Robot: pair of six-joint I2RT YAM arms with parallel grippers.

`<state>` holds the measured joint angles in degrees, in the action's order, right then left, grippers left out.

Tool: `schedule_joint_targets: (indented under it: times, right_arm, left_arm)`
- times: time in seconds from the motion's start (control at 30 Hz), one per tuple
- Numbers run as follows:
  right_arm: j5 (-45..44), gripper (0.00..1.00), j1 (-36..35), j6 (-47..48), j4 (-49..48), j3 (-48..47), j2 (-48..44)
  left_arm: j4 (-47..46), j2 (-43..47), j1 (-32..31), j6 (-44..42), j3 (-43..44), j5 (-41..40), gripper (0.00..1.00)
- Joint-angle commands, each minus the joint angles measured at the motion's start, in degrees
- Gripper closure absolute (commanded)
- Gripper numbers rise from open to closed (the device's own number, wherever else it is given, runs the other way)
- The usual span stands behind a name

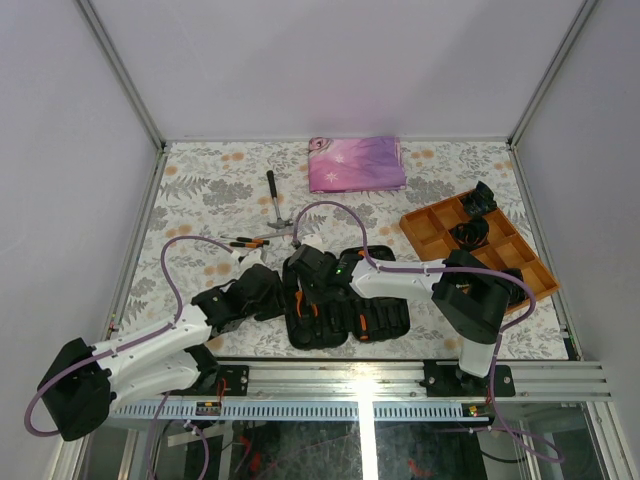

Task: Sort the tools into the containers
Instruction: Place the pliers in the storage box.

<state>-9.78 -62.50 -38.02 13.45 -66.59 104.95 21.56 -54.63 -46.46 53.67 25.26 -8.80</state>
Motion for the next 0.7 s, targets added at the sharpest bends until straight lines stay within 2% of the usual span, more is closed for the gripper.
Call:
schedule_joint_targets:
  times: [0.0, 0.67]
  right_arm:
    - [-3.85, 0.82, 0.1, -0.01, -3.71, -2.73, -3.15]
    - [-6.45, 0.98, 0.06, -0.21, -3.56, -0.32, -9.41]
  left_arm:
    - [-2.31, 0.69, -0.07, -0.15, -0.86, 0.03, 0.59]
    - [-3.36, 0.01, -0.05, 0.15, -1.64, 0.38, 0.68]
